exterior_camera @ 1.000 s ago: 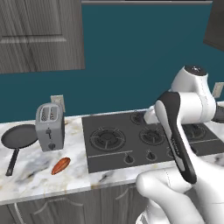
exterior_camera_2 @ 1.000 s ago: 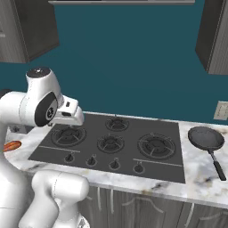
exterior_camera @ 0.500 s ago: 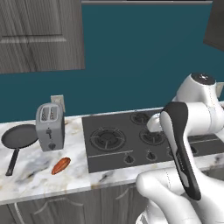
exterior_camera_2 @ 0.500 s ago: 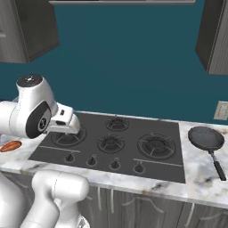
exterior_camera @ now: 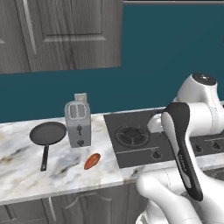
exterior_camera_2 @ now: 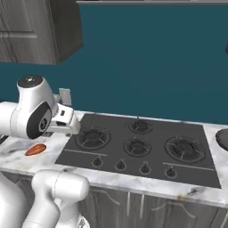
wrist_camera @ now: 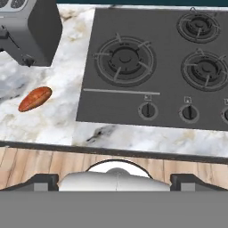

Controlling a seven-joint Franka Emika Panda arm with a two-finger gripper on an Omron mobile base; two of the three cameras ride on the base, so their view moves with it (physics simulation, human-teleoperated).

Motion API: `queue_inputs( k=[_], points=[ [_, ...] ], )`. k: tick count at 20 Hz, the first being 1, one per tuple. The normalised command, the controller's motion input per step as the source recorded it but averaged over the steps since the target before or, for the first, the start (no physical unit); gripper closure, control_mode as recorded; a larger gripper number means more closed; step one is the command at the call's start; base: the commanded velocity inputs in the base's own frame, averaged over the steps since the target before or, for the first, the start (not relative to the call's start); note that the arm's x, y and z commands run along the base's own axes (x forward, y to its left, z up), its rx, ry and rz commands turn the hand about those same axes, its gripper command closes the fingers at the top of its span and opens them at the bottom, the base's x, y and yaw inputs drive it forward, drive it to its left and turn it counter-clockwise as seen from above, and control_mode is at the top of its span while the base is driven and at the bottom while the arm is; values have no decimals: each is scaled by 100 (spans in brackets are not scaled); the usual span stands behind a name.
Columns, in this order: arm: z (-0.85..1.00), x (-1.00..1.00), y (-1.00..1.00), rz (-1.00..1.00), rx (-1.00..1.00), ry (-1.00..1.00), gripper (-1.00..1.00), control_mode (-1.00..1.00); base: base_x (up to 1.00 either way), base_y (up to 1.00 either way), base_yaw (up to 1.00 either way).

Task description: Place both pans onto different burners. Then place the sweet potato and the fish on different pans.

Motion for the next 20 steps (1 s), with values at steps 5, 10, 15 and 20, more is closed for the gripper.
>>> queue_inputs(
  k=[5, 10, 15, 20],
  points=[
    [0, 0, 0, 0, 0, 0, -100, 100, 0, 78, 0],
    [0, 0, 0, 0, 0, 0, -100, 100, 1, 67, 0],
    [0, 0, 0, 0, 0, 0, -100, 100, 11, 36, 0],
    [0, 0, 0, 0, 0, 0, -100, 100, 14, 26, 0]
  ],
)
